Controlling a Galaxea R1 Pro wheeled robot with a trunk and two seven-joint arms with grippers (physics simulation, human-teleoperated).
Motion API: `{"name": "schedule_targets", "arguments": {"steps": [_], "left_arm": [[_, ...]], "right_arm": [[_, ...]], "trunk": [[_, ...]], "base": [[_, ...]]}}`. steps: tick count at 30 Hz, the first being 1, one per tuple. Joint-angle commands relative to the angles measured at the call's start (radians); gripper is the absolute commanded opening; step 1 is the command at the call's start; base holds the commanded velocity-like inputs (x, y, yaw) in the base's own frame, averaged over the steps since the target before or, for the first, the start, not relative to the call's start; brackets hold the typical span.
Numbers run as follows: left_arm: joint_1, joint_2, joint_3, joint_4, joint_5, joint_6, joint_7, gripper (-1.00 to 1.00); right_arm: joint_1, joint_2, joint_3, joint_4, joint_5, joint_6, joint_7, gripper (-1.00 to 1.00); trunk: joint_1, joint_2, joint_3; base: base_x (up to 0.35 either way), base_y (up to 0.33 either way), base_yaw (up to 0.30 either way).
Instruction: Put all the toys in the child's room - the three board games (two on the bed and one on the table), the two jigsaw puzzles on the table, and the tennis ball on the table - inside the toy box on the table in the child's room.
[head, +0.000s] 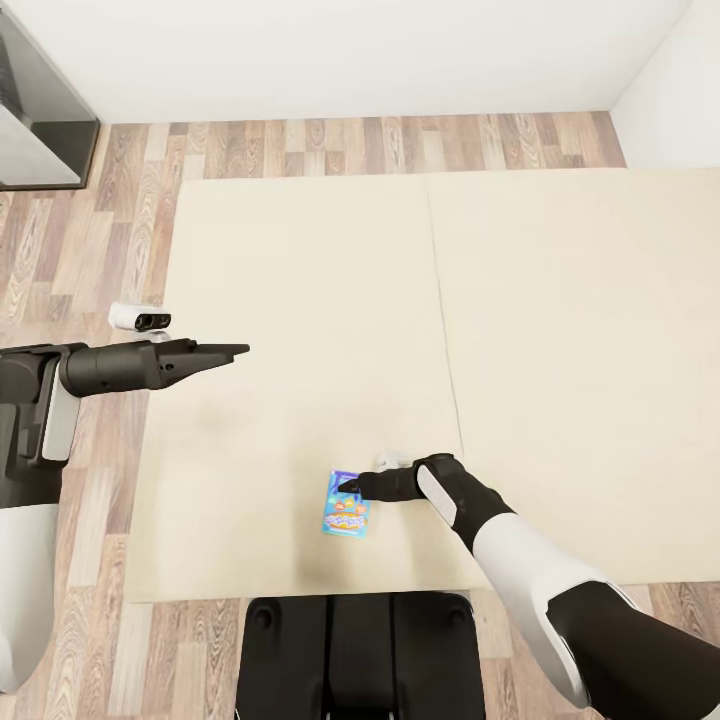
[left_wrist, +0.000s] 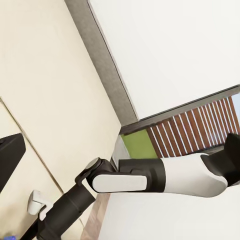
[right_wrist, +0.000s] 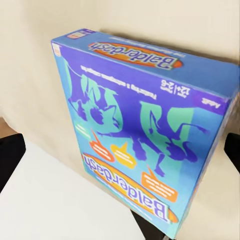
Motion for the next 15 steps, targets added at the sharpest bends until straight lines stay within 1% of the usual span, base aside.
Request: {"name": "schedule_targets", "arguments": {"steps": [1, 12, 15], "left_arm": [[0.000, 0.000, 0.000, 0.000, 0.000, 0.011, -0.003, 1.00], [0.000, 0.001, 0.000, 0.000, 0.000, 0.011, -0.003, 1.00], [0.000, 0.001, 0.000, 0.000, 0.000, 0.011, -0.003, 1.00]], "right_arm": [[-0.001, 0.000, 0.003, 0.000, 0.000, 0.003, 0.002, 1.00], [-0.001, 0.001, 0.003, 0.000, -0.001, 0.005, 0.002, 1.00], [-0.001, 0.001, 0.004, 0.000, -0.001, 0.005, 0.002, 1.00]], "trunk": [[0.001, -0.002, -0.001], [0.001, -0.002, -0.001], [0.001, -0.002, -0.001]], "base": [[0.000, 0.046, 0.000], [0.000, 0.009, 0.000], [0.000, 0.077, 0.000]]}}
